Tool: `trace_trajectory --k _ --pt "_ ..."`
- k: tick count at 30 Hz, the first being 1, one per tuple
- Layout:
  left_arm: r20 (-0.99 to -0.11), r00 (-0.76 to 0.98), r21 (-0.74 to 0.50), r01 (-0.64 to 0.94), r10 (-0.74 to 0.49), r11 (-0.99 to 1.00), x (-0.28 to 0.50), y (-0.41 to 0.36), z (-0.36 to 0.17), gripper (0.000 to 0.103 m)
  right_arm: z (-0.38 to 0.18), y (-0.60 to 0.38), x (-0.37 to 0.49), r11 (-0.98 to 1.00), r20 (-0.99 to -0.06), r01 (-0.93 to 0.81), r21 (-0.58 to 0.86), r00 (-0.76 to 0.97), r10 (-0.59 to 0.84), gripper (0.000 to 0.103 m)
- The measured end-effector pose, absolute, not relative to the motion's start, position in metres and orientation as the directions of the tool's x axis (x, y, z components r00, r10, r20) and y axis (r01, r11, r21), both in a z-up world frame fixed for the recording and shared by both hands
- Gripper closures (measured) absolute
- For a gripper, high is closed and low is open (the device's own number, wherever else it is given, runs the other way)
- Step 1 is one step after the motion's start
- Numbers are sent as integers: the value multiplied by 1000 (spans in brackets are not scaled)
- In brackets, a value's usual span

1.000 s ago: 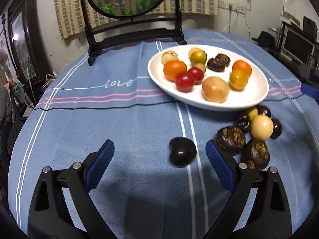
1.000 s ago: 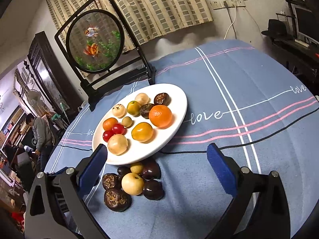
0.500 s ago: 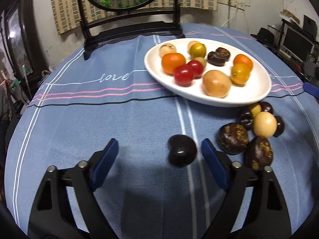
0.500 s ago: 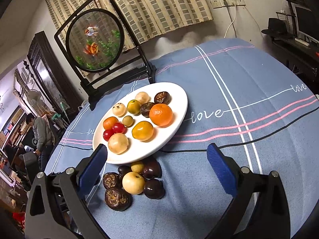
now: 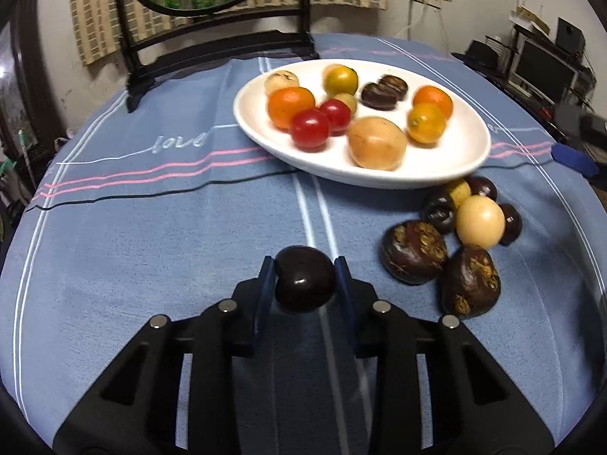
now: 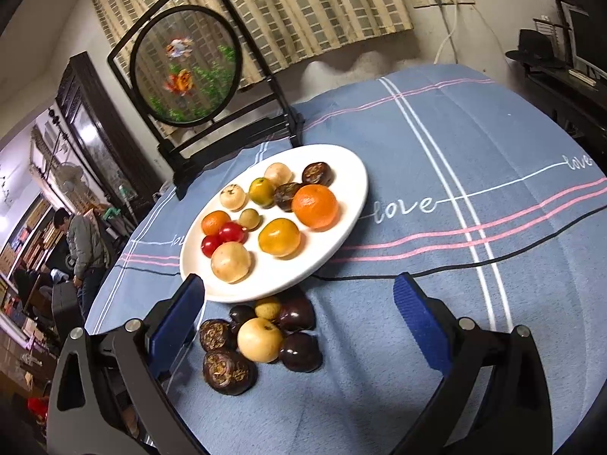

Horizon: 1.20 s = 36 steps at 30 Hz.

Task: Organize fruits
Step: 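Grasp the large patterned dark brown fruit with the right gripper while the left gripper holds its fruit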

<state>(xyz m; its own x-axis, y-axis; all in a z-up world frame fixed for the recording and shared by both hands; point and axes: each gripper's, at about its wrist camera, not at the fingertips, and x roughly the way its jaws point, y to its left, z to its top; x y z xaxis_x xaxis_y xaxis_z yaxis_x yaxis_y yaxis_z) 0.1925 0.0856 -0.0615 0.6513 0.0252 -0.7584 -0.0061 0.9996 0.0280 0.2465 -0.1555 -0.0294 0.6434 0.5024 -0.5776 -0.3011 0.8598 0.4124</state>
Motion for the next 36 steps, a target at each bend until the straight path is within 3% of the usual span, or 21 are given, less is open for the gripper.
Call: trace_trajectory --k 9,18,22,26,28,32,35,36 --pt "-731 680 1 -81 56 997 191 103 -50 71 -51 -124 214 875 -663 -390 287 579 476 3" --pt "-730 681 5 -83 61 997 189 103 -50 71 -60 -56 170 774 -693 -618 140 497 522 3" --pt "-730 681 10 -76 59 997 189 101 -50 71 -65 -59 176 768 -708 -615 179 462 534 4" --pt "-731 680 12 -74 60 997 188 100 -50 71 -73 -63 188 755 -727 -600 264 390 565 24" --pt "-733 678 9 -76 58 997 189 101 -51 71 -76 -62 194 761 -735 -585 281 379 563 25" --pt "-738 672 11 -70 55 997 189 99 -52 71 -80 -53 203 787 -746 -575 222 419 517 30" --pt "-742 668 16 -63 54 998 190 98 -53 71 -83 -42 197 786 -759 -602 142 443 477 39" --pt "-744 666 17 -61 53 998 190 97 -54 71 -83 -40 197 785 -762 -607 123 449 467 47"
